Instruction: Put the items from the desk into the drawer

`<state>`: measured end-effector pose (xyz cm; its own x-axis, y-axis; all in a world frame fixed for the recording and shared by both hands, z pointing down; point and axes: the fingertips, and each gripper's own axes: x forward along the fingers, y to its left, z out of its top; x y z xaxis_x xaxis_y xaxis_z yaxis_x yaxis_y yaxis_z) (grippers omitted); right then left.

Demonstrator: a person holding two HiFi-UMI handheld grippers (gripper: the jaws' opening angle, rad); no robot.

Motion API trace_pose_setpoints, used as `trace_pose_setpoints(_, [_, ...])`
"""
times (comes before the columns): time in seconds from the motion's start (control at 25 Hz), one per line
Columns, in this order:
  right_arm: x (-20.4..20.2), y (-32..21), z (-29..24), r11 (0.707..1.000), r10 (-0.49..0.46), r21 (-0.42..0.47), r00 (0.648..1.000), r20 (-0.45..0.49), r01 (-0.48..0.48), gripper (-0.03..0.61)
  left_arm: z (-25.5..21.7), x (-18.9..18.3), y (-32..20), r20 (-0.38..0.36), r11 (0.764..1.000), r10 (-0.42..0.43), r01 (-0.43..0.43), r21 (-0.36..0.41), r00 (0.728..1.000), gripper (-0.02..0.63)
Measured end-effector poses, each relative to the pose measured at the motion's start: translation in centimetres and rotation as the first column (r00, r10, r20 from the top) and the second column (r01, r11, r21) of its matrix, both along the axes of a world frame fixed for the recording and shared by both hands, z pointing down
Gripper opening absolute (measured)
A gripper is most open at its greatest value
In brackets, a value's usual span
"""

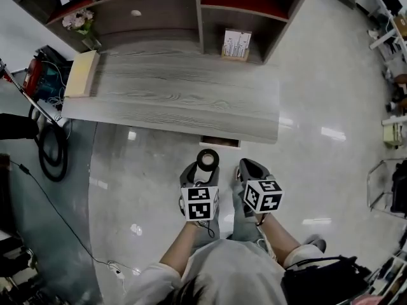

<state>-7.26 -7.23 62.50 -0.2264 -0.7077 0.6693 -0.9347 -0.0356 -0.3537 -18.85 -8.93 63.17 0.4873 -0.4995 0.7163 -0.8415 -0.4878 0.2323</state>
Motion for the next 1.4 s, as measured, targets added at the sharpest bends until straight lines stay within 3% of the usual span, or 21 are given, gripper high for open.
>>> trace_pose_setpoints(0.36, [1.8, 0.9, 3.6, 0.998, 0.065, -0.027, 0.998, 0.008, -0.065, -0.002, 3.8, 1.7, 0.7, 0.024, 0.997, 0.062, -0.061, -0.045, 0.998, 0.279])
trace_pose_setpoints(0.8, [4.3, 0.9, 8.7, 0.992, 0.102, -0.069, 0.995, 0.007, -0.102, -0.002, 9.0, 3.8, -0.3, 0.036, 0.993, 0.077, -0.073, -0.094, 0.996, 0.279])
trace_pose_setpoints(1.4, [4.7, -0.6, 15.8, 0.987, 0.118, -0.115, 0.993, 0.03, -0.114, -0.002, 16.9, 5.3, -2.9, 0.05, 0.987, 0.072, -0.064, -0.145, 0.996, 0.279])
